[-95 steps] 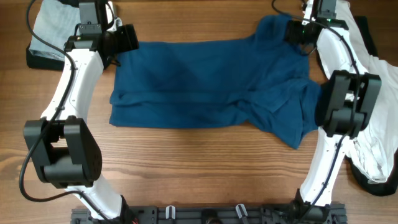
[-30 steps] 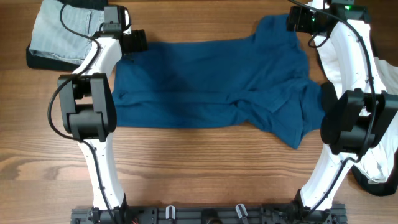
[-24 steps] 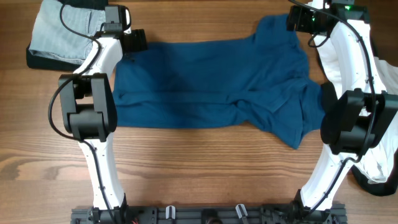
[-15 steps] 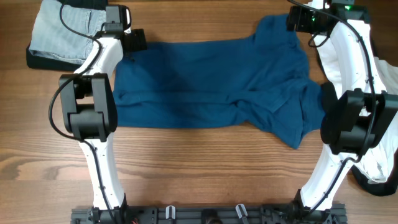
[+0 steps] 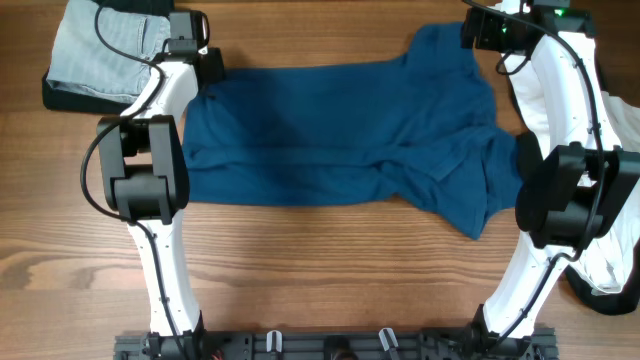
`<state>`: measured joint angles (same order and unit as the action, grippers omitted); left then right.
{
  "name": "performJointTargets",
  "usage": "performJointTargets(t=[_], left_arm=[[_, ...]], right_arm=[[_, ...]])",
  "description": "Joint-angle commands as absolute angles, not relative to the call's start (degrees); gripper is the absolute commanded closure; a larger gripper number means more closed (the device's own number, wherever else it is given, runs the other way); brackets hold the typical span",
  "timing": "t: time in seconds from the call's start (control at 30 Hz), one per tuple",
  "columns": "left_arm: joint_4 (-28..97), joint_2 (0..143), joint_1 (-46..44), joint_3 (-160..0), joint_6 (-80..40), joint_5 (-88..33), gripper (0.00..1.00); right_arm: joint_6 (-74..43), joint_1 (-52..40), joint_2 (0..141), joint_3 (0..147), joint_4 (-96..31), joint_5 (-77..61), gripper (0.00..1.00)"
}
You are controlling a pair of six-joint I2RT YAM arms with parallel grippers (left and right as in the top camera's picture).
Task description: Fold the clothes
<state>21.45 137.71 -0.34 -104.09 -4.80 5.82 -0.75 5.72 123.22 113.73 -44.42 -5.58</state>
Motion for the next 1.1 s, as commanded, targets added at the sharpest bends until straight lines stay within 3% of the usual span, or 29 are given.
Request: performJointTargets(t=[0.0, 0.43, 0.73, 0.97, 1.07], left_arm=[[23.46, 140.31, -0.67, -103.79, -4.75, 5.06, 0.96], [27.11, 134.76, -4.40, -103.79, -4.93, 5.06, 0.96], [27.99, 134.78, -4.51, -103.79, -6.90, 5.04, 0.96], [28.14, 134.78, -4.73, -103.79, -6.87, 5.04, 0.96], [28.16, 134.76, -4.73, -103.79, -6.87, 5.04, 0.96]], right_arm=[[0.01, 5.58, 123.44, 113.89, -42.83, -6.46, 0.04], [1.37, 5.58, 135.22, 113.89, -26.85, -6.48, 0.05], [-1.52, 5.41, 143.81, 113.89, -17.91, -8.14, 0.13], [-6.70, 5.26, 146.87, 113.89, -11.55, -9.85, 0.27], [-9.06, 5.15, 148.66, 113.89, -9.43, -11.07, 0.39]])
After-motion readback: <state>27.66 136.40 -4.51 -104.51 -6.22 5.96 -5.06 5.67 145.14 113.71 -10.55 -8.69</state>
